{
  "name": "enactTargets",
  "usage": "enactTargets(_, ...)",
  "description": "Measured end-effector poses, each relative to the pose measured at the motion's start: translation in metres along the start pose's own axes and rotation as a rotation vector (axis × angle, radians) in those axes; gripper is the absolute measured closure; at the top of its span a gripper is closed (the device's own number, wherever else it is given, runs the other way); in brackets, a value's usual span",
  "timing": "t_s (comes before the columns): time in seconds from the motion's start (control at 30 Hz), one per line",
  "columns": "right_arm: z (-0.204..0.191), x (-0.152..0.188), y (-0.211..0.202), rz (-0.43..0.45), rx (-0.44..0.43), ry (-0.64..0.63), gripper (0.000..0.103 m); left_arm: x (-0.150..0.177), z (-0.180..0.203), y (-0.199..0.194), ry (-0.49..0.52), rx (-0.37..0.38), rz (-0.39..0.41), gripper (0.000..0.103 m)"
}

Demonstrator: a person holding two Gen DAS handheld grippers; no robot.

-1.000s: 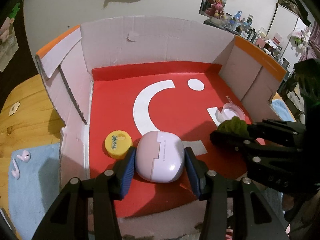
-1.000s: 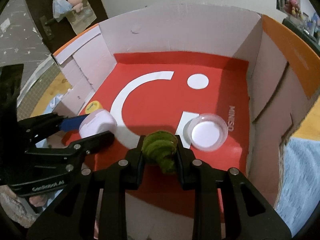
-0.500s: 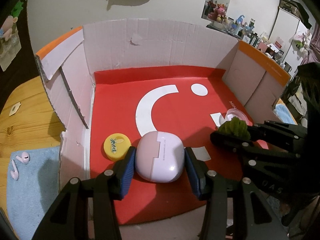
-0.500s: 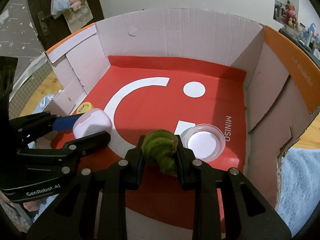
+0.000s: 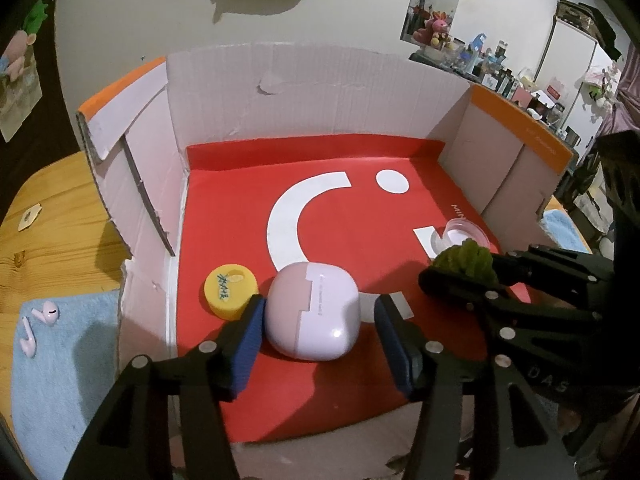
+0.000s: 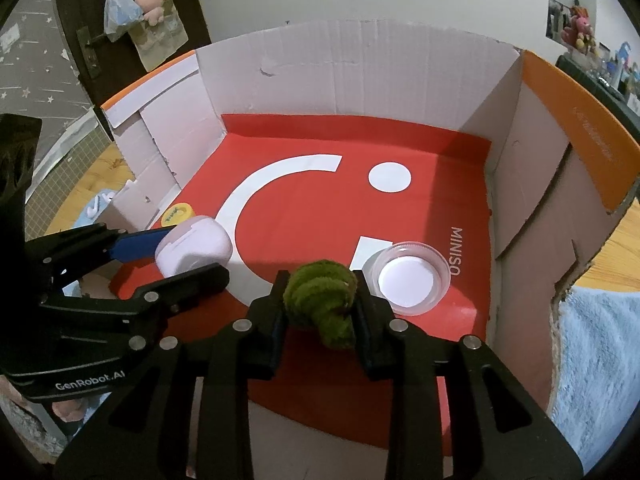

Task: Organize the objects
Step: 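Open the left gripper to release the pink case while the right releases the green yarn, then withdraw both grippers from the box toward the items on the blue towel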

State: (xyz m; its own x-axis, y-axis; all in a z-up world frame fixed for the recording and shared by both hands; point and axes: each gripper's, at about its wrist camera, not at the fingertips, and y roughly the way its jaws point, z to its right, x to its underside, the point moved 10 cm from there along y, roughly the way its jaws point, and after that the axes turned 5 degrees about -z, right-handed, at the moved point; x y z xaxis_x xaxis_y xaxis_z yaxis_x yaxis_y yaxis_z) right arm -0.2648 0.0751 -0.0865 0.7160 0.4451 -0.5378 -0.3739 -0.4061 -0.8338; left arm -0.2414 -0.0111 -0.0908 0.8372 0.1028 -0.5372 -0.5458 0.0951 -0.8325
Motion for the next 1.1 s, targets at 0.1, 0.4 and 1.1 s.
enactTargets(0.1,0.0,-0.001,-0.004,0.013,0.011,0.0,0.061,0.0,0.0,-0.001,-0.005,0.007,0.002,0.045)
enactTargets(0.4,0.004,0.003,-0.009,0.02,0.014,0.012,0.06,0.001,0.002,-0.01,-0.008,-0.002,0.013,0.044)
enactTargets(1.1,-0.006,0.016,-0.043,0.067,0.014,0.012,0.042,0.012,0.001,-0.052,-0.022,-0.025,0.098,0.022)
